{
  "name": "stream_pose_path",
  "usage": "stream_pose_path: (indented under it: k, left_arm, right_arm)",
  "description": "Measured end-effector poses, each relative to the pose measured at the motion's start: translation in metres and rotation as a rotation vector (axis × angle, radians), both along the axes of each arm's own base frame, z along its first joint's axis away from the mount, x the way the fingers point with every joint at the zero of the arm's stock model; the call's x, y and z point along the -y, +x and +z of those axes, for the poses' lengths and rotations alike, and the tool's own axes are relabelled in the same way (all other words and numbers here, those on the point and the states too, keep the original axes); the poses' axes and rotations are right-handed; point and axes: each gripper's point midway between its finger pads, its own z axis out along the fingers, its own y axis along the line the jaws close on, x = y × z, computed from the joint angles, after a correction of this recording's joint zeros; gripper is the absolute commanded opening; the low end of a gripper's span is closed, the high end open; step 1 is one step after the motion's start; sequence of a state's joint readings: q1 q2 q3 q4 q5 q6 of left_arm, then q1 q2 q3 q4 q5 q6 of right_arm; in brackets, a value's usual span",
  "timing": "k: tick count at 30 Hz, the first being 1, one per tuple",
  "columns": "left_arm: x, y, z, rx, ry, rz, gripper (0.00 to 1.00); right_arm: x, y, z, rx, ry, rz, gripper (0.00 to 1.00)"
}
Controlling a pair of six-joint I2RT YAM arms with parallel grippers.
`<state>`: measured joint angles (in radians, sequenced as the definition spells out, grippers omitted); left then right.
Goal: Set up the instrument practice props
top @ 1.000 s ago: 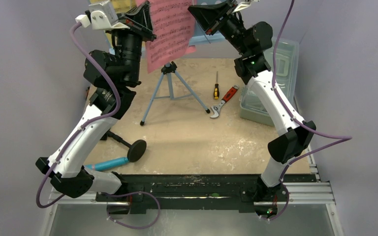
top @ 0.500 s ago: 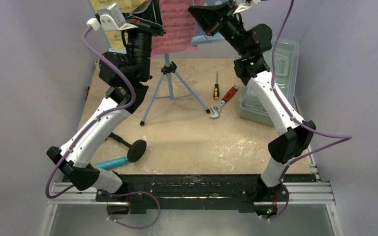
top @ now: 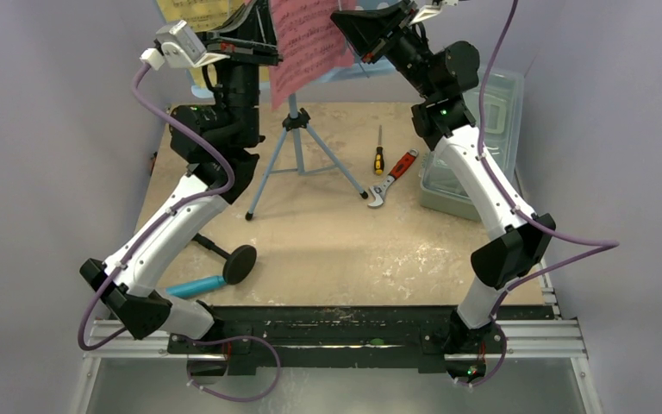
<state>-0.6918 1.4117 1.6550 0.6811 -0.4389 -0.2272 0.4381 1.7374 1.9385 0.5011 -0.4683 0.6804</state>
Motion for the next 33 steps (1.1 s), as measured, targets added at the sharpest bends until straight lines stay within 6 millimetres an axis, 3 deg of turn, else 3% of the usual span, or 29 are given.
stream_pose_path:
  k: [12, 26, 33]
  left_arm:
    - [-0.002, -0.004, 0.025, 0.078, -0.057, -0.017, 0.00]
    - [0.043, 0.044, -0.013, 0.027, 0.026, -0.083, 0.00]
    - [0.038, 0.049, -0.013, 0.038, 0.042, -0.074, 0.00]
  right_arm:
    - [0.000, 0.000, 0.000, -0.007, -0.005, 0.001, 0.00]
    - [0.000, 0.000, 0.000, -0.006, -0.006, 0.001, 0.00]
    - [0.001, 0.000, 0.000, -0.002, -0.011, -0.005, 0.00]
